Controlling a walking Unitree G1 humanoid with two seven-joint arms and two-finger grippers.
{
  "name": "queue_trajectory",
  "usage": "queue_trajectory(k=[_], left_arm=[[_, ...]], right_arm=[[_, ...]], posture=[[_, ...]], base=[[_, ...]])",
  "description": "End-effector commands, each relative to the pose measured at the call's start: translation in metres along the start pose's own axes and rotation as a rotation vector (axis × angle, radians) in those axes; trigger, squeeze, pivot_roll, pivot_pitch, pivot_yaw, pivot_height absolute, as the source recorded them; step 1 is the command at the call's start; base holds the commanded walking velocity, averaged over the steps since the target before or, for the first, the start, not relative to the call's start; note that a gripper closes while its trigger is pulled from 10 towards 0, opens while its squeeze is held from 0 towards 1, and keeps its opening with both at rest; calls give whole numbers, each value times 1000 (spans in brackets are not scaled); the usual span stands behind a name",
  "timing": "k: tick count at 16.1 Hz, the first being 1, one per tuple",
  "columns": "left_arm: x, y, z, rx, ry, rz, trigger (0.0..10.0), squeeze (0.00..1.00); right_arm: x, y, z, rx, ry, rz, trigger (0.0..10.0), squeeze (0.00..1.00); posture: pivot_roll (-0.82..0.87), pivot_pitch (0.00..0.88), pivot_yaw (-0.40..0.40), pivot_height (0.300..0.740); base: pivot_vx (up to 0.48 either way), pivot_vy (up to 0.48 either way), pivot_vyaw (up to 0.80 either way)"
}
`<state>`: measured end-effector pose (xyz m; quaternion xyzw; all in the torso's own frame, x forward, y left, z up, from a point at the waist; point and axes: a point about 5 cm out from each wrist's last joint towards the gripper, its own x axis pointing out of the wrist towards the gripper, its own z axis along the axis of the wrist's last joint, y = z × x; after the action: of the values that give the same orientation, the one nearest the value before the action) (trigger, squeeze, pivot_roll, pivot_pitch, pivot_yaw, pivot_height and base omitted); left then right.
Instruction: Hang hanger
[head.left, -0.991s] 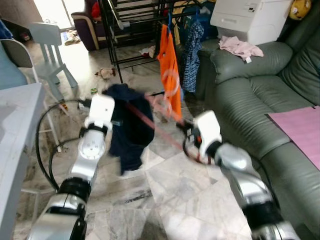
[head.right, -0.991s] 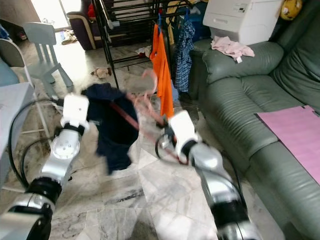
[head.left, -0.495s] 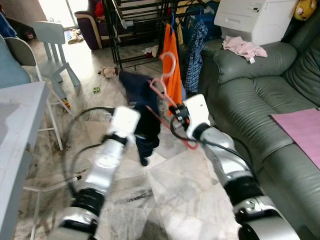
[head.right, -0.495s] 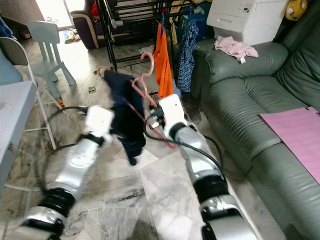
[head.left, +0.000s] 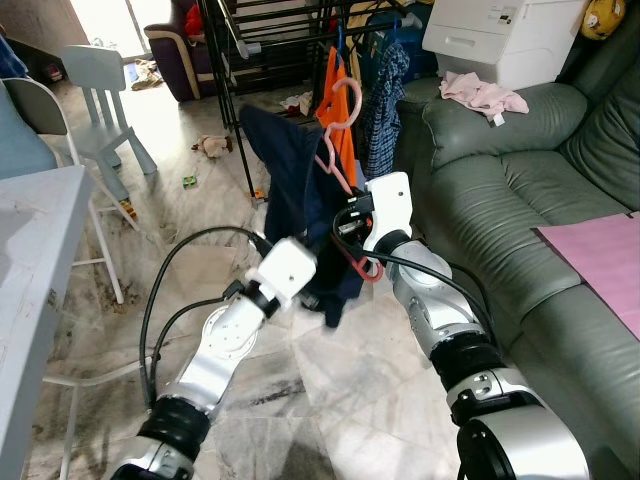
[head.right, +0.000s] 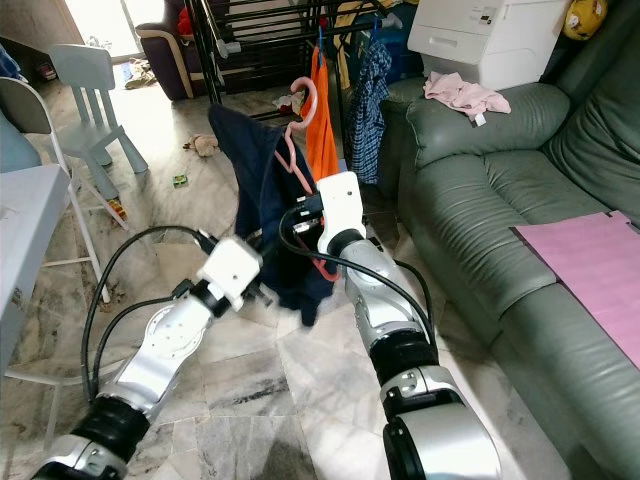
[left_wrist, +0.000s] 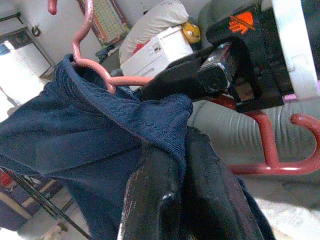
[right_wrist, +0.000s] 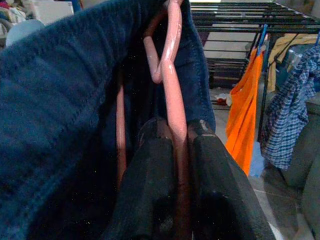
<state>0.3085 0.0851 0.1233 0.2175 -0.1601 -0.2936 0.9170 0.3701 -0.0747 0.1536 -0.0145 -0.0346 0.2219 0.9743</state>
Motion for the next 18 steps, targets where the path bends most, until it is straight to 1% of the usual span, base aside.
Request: queue_trajectory(k=[1, 3, 4, 5, 6, 7, 8, 9, 10, 12, 13, 14, 15, 16, 17, 18], left_arm=[[-1, -9, 3, 38, -18, -59, 3686, 0], [-7, -13, -12, 64, 67, -89, 10000, 0], [-9, -14, -18, 67, 96, -89, 10000, 1000], [-12, -14, -24, 69, 129, -86, 10000, 1000], [-13, -13, -25, 69, 136, -79, 10000, 1000], [-15, -11, -26, 71, 138, -77, 10000, 1000], [-16, -10, -26, 72, 137, -77, 10000, 1000], [-17, -9, -26, 73, 137, -78, 10000, 1000], [-20, -7, -27, 80, 132, -83, 10000, 1000], [-26, -2, -27, 94, 120, -92, 10000, 1000], [-34, 3, -28, 117, 115, -101, 10000, 1000], [-41, 11, -29, 151, 115, -99, 10000, 1000], [-43, 13, -30, 161, 115, -98, 10000, 1000], [-47, 22, -30, 193, 116, -92, 10000, 1000], [-50, 34, -27, 228, 107, -84, 10000, 1000], [-51, 38, -26, 254, 104, -87, 10000, 1000]], right_arm=[[6, -2, 25, 6, -113, -2, 10000, 0], [1, -3, 28, -5, -179, 33, 10000, 0], [-2, -3, 28, -24, -191, 53, 10000, 0], [-7, -4, 26, -63, -198, 79, 10000, 0], [-11, -5, 23, -97, -191, 90, 10000, 0], [-18, -11, 17, -166, -173, 91, 10000, 0], [-22, -14, 13, -178, -161, 98, 10000, 0], [-25, -16, 12, -172, -172, 112, 10000, 0], [-32, -25, 6, -194, -157, 109, 10000, 0], [-40, -35, 2, -219, -146, 133, 10000, 0], [-47, -39, 1, -214, -153, 191, 10000, 0], [-54, -41, -4, -243, -136, 235, 10000, 0], [-56, -42, -5, -257, -125, 247, 10000, 0], [-62, -45, -10, -285, -100, 295, 10000, 0], [-72, -50, -18, -303, -57, 348, 10000, 0], [-76, -52, -20, -315, -46, 379, 10000, 0]], posture=[[-122, 0, 60, 740], [-123, 0, 60, 740], [-125, 0, 61, 740], [-125, 0, 61, 740], [-126, 0, 63, 740], [-126, 0, 63, 740], [-126, 0, 63, 740], [-123, 0, 66, 740], [-123, 0, 68, 740], [-124, 0, 70, 740], [-124, 0, 70, 740], [-113, 0, 70, 740], [-113, 0, 70, 740], [-110, 0, 70, 740], [-108, 0, 68, 740], [-107, 0, 69, 740]], base=[[0, 0, 0], [0, 0, 0], [0, 0, 0], [0, 0, 0], [0, 0, 0], [0, 0, 0], [0, 0, 0], [0, 0, 0], [0, 0, 0], [0, 0, 0], [0, 0, 0], [0, 0, 0], [0, 0, 0], [0, 0, 0], [0, 0, 0], [0, 0, 0]])
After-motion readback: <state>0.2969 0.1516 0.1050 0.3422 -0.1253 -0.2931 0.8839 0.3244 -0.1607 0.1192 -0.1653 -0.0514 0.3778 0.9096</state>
